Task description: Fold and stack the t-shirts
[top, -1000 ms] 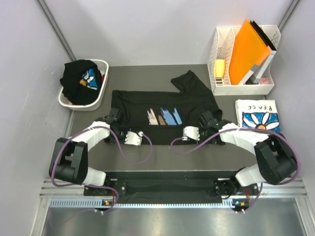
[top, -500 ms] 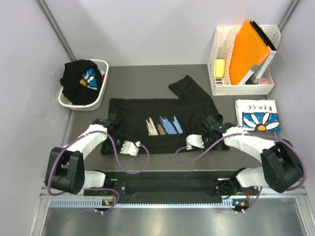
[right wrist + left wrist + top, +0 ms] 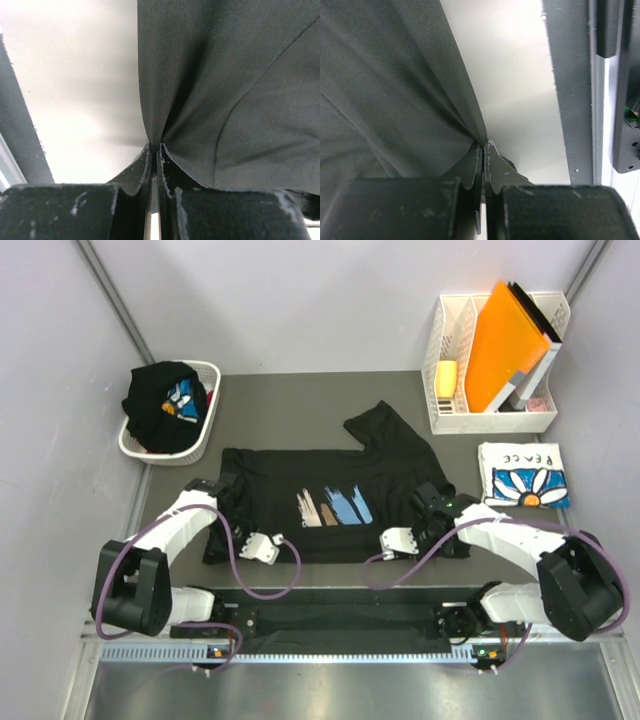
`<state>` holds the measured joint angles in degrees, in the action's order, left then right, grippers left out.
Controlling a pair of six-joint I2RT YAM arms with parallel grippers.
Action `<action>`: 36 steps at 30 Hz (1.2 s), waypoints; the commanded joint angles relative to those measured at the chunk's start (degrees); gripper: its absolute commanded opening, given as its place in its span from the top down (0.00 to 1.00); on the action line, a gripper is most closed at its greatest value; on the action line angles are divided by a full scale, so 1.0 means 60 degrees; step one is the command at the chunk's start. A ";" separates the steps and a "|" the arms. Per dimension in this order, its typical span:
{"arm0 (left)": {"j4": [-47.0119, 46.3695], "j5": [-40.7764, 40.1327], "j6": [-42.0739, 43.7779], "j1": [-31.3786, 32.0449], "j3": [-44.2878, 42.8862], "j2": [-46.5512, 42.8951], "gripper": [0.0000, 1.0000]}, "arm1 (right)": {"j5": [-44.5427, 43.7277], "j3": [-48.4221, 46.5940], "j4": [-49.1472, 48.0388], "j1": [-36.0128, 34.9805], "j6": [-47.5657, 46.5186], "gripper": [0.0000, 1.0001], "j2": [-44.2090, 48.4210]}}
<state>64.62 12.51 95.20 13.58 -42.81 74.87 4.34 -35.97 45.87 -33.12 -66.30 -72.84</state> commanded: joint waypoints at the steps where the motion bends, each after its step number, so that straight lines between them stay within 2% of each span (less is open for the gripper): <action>1: 0.1388 0.0185 0.0569 0.0006 -0.0234 -0.0218 0.94 | 0.0127 0.0296 0.0866 -0.0134 -0.0141 0.99 0.0157; 2: 0.1461 0.0199 0.0598 -0.0008 -0.0248 -0.0232 0.83 | 0.0141 0.0296 0.0895 -0.0134 -0.0213 0.72 0.0186; 3: 0.1679 0.0185 0.0657 0.0021 -0.0292 -0.0261 0.67 | 0.0170 0.0296 0.0968 -0.0148 -0.0258 0.55 0.0201; 5: 0.1842 0.0156 0.0774 0.0021 -0.0423 -0.0276 0.64 | 0.0301 0.0252 0.1056 -0.0134 -0.0360 0.31 0.0332; 8: 0.2295 0.0010 0.1008 0.0021 -0.0585 -0.0291 0.55 | 0.0550 0.0077 0.1393 -0.0134 -0.0463 0.17 0.0493; 12: 0.2560 -0.0312 0.1112 0.0021 -0.1067 -0.0423 0.51 | 0.0668 -0.0318 0.1803 -0.0119 -0.0361 0.16 0.0640; 15: 0.2152 -0.0692 0.0382 -0.0008 -0.1755 -0.0408 0.50 | 0.0785 -0.0933 0.1906 0.0027 -0.0156 0.16 0.0933; 18: 0.0880 -0.0695 -0.0761 -0.0139 -0.2502 -0.0043 0.51 | 0.0611 -0.1592 0.1396 0.0188 0.0326 0.16 0.1138; 19: 0.0484 -0.0650 -0.1590 -0.0183 -0.2707 0.0074 0.51 | 0.0465 -0.1942 0.1075 0.0363 0.0545 0.16 0.1139; 20: -0.0825 -0.0650 -0.2150 -0.0227 -0.2999 0.0307 0.51 | 0.0304 -0.2134 0.0404 0.0524 0.0896 0.16 0.1139; 22: -0.1831 -0.0695 -0.3903 -0.0315 -0.3337 0.0645 0.51 | 0.0040 -0.2689 -0.0418 0.0788 0.1292 0.16 0.0979; 24: -0.2939 -0.0518 -0.4816 -0.0563 -0.3894 0.1260 0.46 | -0.0224 -0.3115 -0.1547 0.1315 0.2038 0.13 0.0351; 25: -0.3310 -0.0417 -0.5865 -0.0652 -0.4070 0.1479 0.42 | -0.0283 -0.3683 -0.1826 0.1476 0.2404 0.13 0.0000; 27: -0.3722 -0.0314 -0.6736 -0.0827 -0.4743 0.2284 0.34 | -0.0079 -0.5143 -0.1858 0.2062 0.3546 0.13 -0.1332; 28: -0.3782 -0.0183 -0.7393 -0.0915 -0.5021 0.2563 0.19 | 0.0095 -0.5719 -0.1742 0.2484 0.3957 0.13 -0.1830; 29: -0.3913 -0.0065 -0.7777 -0.0989 -0.5502 0.3102 0.09 | 0.0590 -0.6334 -0.1248 0.2691 0.4555 0.13 -0.2850; 30: -0.4176 0.0008 -0.8186 -0.1106 -0.5754 0.3354 0.07 | 0.0784 -0.7456 -0.1098 0.2882 0.4880 0.12 -0.3339; 34: -0.4762 0.0331 -0.9725 -0.1399 -0.6867 0.4541 0.02 | 0.2015 -1.0129 -0.0335 0.3790 0.5995 0.11 -0.5595; 36: -0.4998 0.0185 -0.9962 -0.1429 -0.7322 0.5127 0.01 | 0.2280 -1.1414 -0.0276 0.3923 0.6289 0.11 -0.6724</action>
<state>40.97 11.64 46.39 5.96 -81.06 101.51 11.44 -92.36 41.50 -11.97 -37.26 -105.30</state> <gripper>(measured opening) 0.980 0.888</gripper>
